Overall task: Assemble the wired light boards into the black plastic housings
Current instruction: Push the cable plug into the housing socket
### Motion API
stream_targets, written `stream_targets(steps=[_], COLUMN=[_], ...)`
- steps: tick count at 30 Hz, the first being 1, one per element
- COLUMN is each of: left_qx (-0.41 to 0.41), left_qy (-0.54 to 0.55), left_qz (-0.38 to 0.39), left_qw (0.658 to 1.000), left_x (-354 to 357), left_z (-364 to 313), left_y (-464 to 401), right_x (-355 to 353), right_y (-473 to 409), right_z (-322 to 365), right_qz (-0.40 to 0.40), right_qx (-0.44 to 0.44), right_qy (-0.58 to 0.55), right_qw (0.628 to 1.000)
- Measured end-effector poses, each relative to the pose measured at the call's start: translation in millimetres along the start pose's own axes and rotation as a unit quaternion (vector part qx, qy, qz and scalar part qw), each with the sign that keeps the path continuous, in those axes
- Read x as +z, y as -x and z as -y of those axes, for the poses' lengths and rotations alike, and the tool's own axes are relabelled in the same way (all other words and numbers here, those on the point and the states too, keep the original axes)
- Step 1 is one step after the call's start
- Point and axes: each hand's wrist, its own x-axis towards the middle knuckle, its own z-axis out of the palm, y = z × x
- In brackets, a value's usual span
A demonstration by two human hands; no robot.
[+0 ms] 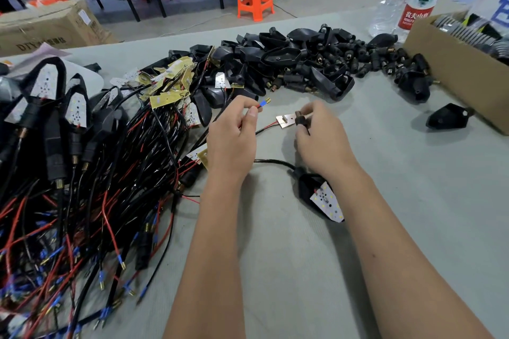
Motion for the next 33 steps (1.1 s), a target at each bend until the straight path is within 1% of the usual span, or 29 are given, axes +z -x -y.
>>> stream_targets(steps=[2, 5, 7, 9, 11, 14, 17, 20, 23, 25, 27, 29, 31, 33], left_qx=[-0.005, -0.003, 0.012, 0.026, 0.021, -0.012, -0.064, -0.118, -0.158, -0.195, -0.231, -0.250, -0.242, -0.215], left_qy=[0.017, 0.008, 0.013, 0.011, 0.004, 0.035, 0.079, 0.141, 0.186, 0.223, 0.257, 0.277, 0.285, 0.257], left_qz=[-0.001, -0.018, -0.001, 0.034, 0.054, 0.052, 0.028, 0.005, -0.021, -0.045, -0.070, -0.082, -0.066, -0.031], left_qw=[1.000, 1.000, 1.000, 0.999, 0.998, 0.998, 0.994, 0.983, 0.969, 0.954, 0.936, 0.924, 0.925, 0.942], left_x=[0.9, 3.9, 6.5, 8.8, 10.6, 11.6, 16.0, 21.2, 25.4, 27.3, 25.8, 21.0, 16.1, 13.5], left_z=[0.5, -2.9, -2.7, -0.3, 1.2, 0.0, -3.2, -8.2, -12.5, -14.8, -15.4, -14.1, -11.7, -8.5], left_y=[-0.7, -0.7, 0.0, 0.9, 1.3, 1.5, 2.9, 4.8, 6.5, 8.3, 8.1, 6.2, 4.9, 5.1], right_x=[6.5, 18.0, 23.1, 24.7, 24.2, 22.3, 20.8, 16.5, 15.7, 16.4, 16.9, 16.7, 16.2, 16.0], right_y=[8.2, 21.2, 24.9, 23.4, 20.9, 19.5, 19.1, 18.3, 18.7, 19.2, 18.1, 15.7, 14.5, 14.1], right_z=[6.3, 19.5, 24.4, 24.9, 21.2, 15.1, 14.1, 12.8, 13.1, 13.3, 12.5, 10.0, 7.6, 5.3], right_qz=[-0.046, -0.090, -0.093, -0.088, -0.073, -0.057, -0.054, -0.044, -0.025, -0.016, -0.020, -0.028, -0.032, -0.033], right_qx=[0.019, 0.016, 0.014, 0.024, 0.031, 0.011, 0.033, 0.044, 0.032, 0.023, 0.028, 0.037, 0.036, 0.027], right_qy=[-0.102, -0.175, -0.198, -0.230, -0.268, -0.283, -0.325, -0.369, -0.383, -0.381, -0.376, -0.382, -0.379, -0.365], right_qw=[0.994, 0.980, 0.976, 0.969, 0.960, 0.957, 0.944, 0.928, 0.923, 0.924, 0.926, 0.923, 0.924, 0.930])
